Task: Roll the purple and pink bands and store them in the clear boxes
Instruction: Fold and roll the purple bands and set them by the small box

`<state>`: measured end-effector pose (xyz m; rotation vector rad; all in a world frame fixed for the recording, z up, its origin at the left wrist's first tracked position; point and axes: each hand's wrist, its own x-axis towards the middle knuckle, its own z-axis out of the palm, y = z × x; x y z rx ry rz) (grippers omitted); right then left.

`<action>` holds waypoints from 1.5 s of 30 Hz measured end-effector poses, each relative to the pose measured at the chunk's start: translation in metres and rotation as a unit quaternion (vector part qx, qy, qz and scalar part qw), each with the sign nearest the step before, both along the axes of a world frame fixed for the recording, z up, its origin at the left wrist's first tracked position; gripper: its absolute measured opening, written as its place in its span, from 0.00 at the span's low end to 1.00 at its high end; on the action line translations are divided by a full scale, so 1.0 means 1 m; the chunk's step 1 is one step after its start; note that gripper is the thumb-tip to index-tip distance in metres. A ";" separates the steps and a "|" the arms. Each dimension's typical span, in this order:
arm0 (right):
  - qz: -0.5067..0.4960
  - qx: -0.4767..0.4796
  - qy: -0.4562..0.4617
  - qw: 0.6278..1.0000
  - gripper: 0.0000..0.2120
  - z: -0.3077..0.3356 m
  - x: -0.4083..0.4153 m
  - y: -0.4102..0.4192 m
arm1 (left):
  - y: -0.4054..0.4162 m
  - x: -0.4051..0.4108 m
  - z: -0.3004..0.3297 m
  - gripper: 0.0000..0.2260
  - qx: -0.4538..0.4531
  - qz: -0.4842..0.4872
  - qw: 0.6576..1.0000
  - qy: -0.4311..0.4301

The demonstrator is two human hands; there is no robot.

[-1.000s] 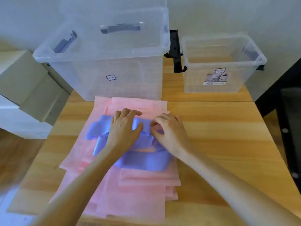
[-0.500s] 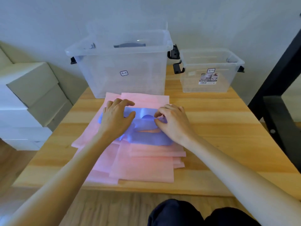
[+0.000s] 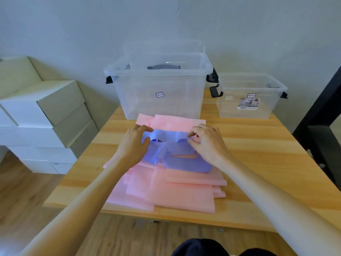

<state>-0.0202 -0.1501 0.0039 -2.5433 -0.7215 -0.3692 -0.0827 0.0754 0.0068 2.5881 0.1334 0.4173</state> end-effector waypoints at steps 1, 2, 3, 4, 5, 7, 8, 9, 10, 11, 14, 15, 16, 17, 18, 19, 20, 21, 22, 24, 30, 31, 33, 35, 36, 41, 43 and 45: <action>0.000 -0.001 0.004 1.000 0.05 -0.002 0.004 0.004 | 0.004 0.005 -0.002 0.16 0.005 -0.002 1.000 0.007; 0.003 -0.005 0.008 1.000 0.06 -0.004 0.006 0.007 | 0.007 0.009 -0.005 0.16 0.013 -0.006 1.000 0.016; 0.009 -0.015 0.009 1.000 0.06 -0.006 0.010 0.010 | 0.011 0.014 -0.007 0.17 0.016 -0.007 1.000 0.022; 0.016 -0.028 0.010 0.999 0.07 -0.008 0.012 0.012 | 0.014 0.017 -0.009 0.18 0.016 -0.002 0.999 0.029; 0.018 -0.039 0.009 0.999 0.08 -0.010 0.015 0.014 | 0.016 0.020 -0.011 0.19 0.016 0.008 0.999 0.034; 0.019 -0.057 0.008 0.998 0.11 -0.009 0.026 0.016 | 0.023 0.029 -0.012 0.19 0.009 0.036 0.998 0.050; 0.017 -0.062 0.008 0.998 0.12 -0.008 0.031 0.018 | 0.026 0.033 -0.013 0.19 0.006 0.049 0.997 0.061; 0.014 -0.066 0.009 0.998 0.13 -0.007 0.035 0.019 | 0.030 0.037 -0.015 0.19 0.009 0.062 0.995 0.073; 0.010 -0.076 0.011 0.997 0.15 -0.007 0.039 0.020 | 0.034 0.040 -0.016 0.18 0.017 0.075 0.993 0.087; 0.005 -0.093 0.016 0.996 0.16 -0.008 0.042 0.021 | 0.036 0.042 -0.017 0.18 0.027 0.084 0.991 0.099; 0.001 -0.128 0.039 0.991 0.16 -0.012 0.048 0.021 | 0.040 0.041 -0.020 0.15 0.033 0.101 0.989 0.101; 0.000 -0.117 0.042 0.992 0.17 -0.013 0.048 0.019 | 0.042 0.041 -0.020 0.13 0.034 0.103 0.990 0.092; -0.003 -0.098 0.041 0.994 0.17 -0.012 0.048 0.018 | 0.043 0.041 -0.019 0.10 0.036 0.101 0.991 0.081; -0.006 -0.078 0.036 0.996 0.18 -0.011 0.046 0.017 | 0.044 0.041 -0.017 0.09 0.030 0.096 0.992 0.072; -0.008 -0.059 0.031 0.998 0.19 -0.010 0.044 0.016 | 0.045 0.041 -0.015 0.08 0.016 0.092 0.994 0.062; -0.006 -0.042 0.030 0.999 0.21 -0.008 0.041 0.016 | 0.046 0.041 -0.013 0.07 -0.002 0.090 0.995 0.052; -0.001 -0.022 0.032 0.999 0.22 -0.005 0.038 0.016 | 0.045 0.040 -0.009 0.06 -0.018 0.087 0.995 0.036; 0.008 0.003 0.037 0.999 0.22 -0.003 0.034 0.015 | 0.045 0.041 -0.006 0.05 -0.031 0.080 0.996 0.017; 0.018 0.030 0.040 0.999 0.22 0.000 0.031 0.014 | 0.045 0.041 -0.003 0.05 -0.044 0.067 0.997 -0.004; 0.034 0.078 0.043 0.995 0.22 0.004 0.026 0.007 | 0.045 0.040 0.006 0.06 -0.088 0.033 0.995 -0.023; 0.062 0.112 0.120 0.985 0.21 0.023 0.019 -0.030 | 0.067 0.034 0.024 0.18 -0.095 -0.099 0.989 0.059; 0.066 0.109 0.144 0.981 0.22 0.025 0.017 -0.035 | 0.068 0.034 0.025 0.21 -0.064 -0.112 0.989 0.075; 0.068 0.087 0.174 0.979 0.22 0.026 0.014 -0.045 | 0.071 0.034 0.026 0.25 0.037 -0.114 0.987 0.111; 0.065 0.058 0.192 0.977 0.22 0.024 0.013 -0.054 | 0.073 0.035 0.027 0.34 0.151 -0.116 0.972 0.137; 0.066 0.052 0.207 0.975 0.22 0.023 0.011 -0.057 | 0.074 0.034 0.029 0.39 0.198 -0.125 0.961 0.150; 0.076 0.054 0.232 0.968 0.21 0.017 0.000 -0.066 | 0.077 0.035 0.035 0.33 0.351 -0.115 0.913 0.171; 0.063 0.059 0.201 0.976 0.13 0.012 0.000 -0.067 | 0.079 0.034 0.039 0.25 0.377 -0.092 0.910 0.148; 0.052 0.059 0.178 0.981 0.07 0.008 0.000 -0.068 | 0.083 0.033 0.042 0.27 0.373 -0.067 0.915 0.139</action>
